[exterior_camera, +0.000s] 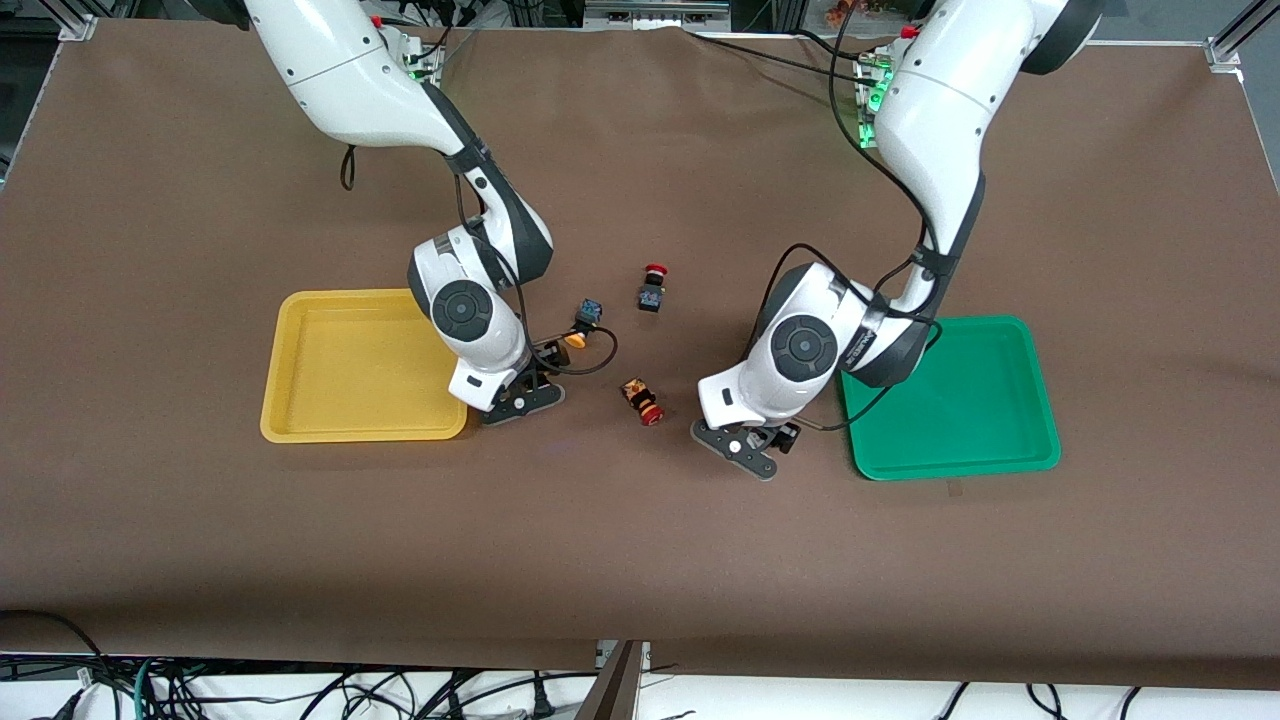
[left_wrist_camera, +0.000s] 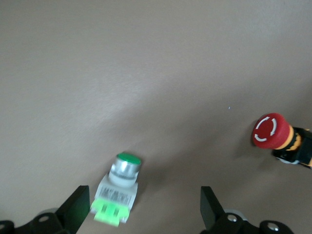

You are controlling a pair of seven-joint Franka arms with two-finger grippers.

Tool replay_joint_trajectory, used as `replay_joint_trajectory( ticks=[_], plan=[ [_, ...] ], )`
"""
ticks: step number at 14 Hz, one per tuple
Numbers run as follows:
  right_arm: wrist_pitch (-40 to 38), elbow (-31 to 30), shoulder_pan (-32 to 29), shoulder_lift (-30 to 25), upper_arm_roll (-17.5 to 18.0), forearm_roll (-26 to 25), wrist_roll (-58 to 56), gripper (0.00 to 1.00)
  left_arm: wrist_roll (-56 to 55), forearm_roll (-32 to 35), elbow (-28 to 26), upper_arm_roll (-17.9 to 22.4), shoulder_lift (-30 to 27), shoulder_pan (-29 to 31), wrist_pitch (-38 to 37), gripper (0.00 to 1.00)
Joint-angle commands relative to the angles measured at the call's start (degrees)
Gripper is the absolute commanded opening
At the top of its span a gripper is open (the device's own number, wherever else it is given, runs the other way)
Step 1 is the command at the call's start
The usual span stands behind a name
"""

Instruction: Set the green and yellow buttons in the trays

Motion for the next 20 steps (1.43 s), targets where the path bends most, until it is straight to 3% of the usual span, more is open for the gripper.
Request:
replay_joint_trajectory(
  ticks=[1,5,6,7,8,9,11,13,16,17,18,20],
  plan=[
    [1.21,-1.5,0.29,-0.77,-0.24,0.12,-0.42,0.88,7.76,0.65,-1.78,0.65,-0.21,0.34,1.77,1.0],
    [-2.38,-1.16,0.03,-2.26,-0.41,0.3,-0.41,0.19,8.48,0.65,-3.28,1.0,0.14,0.69,1.94,0.98],
    [-5.18,-0.8,-0.24,-3.57,-0.59,0.38,-0.33,0.11,8.48,0.65,-3.36,0.91,0.05,1.13,1.86,0.54],
    [-8.34,-0.02,-0.5,-5.07,-0.76,0.38,-0.41,0.11,8.4,0.65,-3.36,0.91,0.05,1.22,1.68,0.27],
    [-11.42,0.77,-1.55,-6.47,-0.85,0.38,-0.59,0.11,8.74,0.65,-3.36,1.0,0.05,1.22,1.59,0.22],
    [-14.41,1.39,-2.51,-7.71,-0.85,0.3,-1.03,0.11,8.83,0.65,-3.36,1.0,-0.04,1.39,1.42,0.09],
    [-18.9,1.05,-3.66,-10.17,-2.68,-0.14,-4.0,0.11,8.66,0.65,-3.36,1.0,-0.56,1.74,1.07,0.08],
    [-20.06,-0.96,-3.66,-11.31,-7.95,-0.14,-10.57,0.14,8.31,0.65,-3.19,1.26,-3.18,1.83,-1.29,0.07],
    [-17.35,-5.88,-3.67,-11.41,-13.41,0.03,-14.82,0.18,8.39,0.65,-2.75,1.88,-9.24,5.15,-13.4,0.09],
    [-15.6,-7.73,-3.67,-11.41,-14.11,0.12,-15.0,0.21,8.74,0.73,-2.75,1.97,-10.22,7.7,-18.14,0.12],
    [-13.84,-9.66,-3.67,-11.41,-14.64,0.12,-15.09,0.33,11.44,0.73,-2.58,1.62,-10.49,11.2,-22.8,0.11],
    [-10.94,-13.35,-3.67,-12.55,-15.96,0.12,-16.49,0.33,19.08,0.65,-4.06,1.53,-10.06,15.7,-26.7,0.11]
  ],
)
